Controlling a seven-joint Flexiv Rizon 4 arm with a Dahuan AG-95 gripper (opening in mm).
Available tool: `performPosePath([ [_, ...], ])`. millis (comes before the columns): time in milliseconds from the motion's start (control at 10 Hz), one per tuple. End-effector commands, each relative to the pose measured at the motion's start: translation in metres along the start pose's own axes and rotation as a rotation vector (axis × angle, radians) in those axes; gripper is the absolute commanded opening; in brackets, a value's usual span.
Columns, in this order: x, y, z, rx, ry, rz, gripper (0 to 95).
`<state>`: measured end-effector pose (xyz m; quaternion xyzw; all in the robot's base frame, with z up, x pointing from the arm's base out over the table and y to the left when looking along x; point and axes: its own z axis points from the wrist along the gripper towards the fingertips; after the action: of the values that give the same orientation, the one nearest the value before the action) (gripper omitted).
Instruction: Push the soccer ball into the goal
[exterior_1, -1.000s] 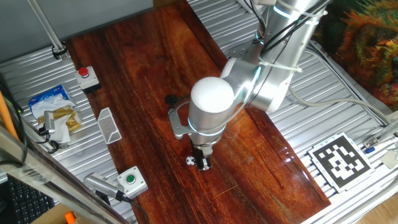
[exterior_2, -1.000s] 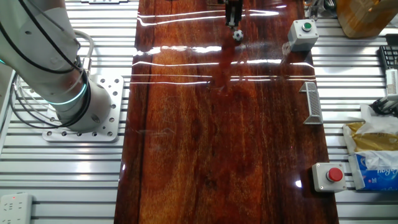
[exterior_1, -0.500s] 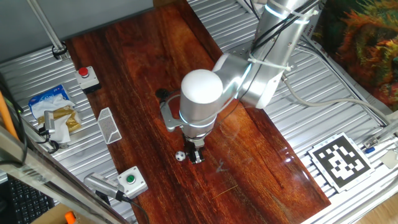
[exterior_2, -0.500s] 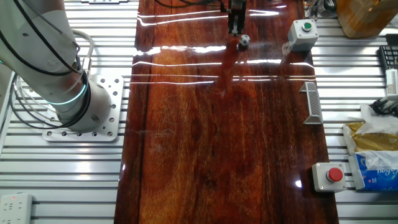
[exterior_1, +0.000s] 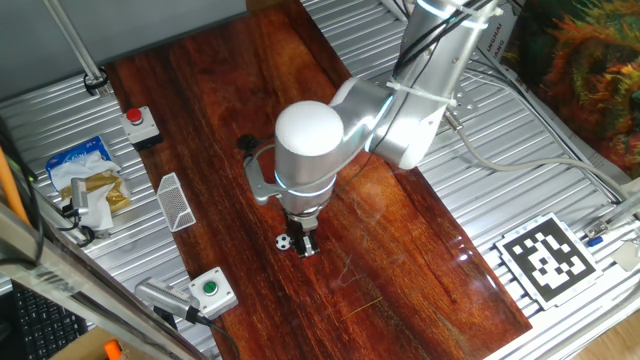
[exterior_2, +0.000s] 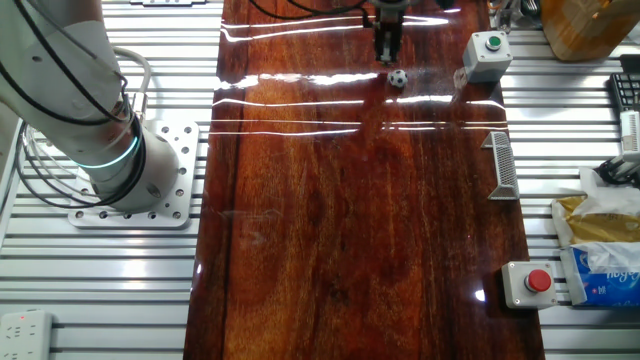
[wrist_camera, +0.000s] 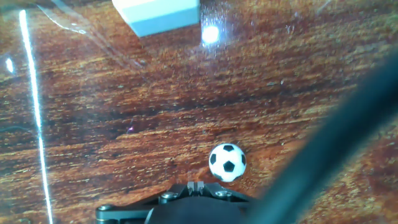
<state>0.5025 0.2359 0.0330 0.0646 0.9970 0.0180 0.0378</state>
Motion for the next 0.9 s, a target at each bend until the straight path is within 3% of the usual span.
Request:
performPosePath([
  [100, -0.001, 0.0, 0.008, -0.001, -0.003, -0.005, 0.0],
  [400, -0.004, -0.007, 0.014, -0.006, -0.006, -0.015, 0.0],
  [900, -0.01, -0.026, 0.011, -0.001, -0.007, -0.043, 0.0],
])
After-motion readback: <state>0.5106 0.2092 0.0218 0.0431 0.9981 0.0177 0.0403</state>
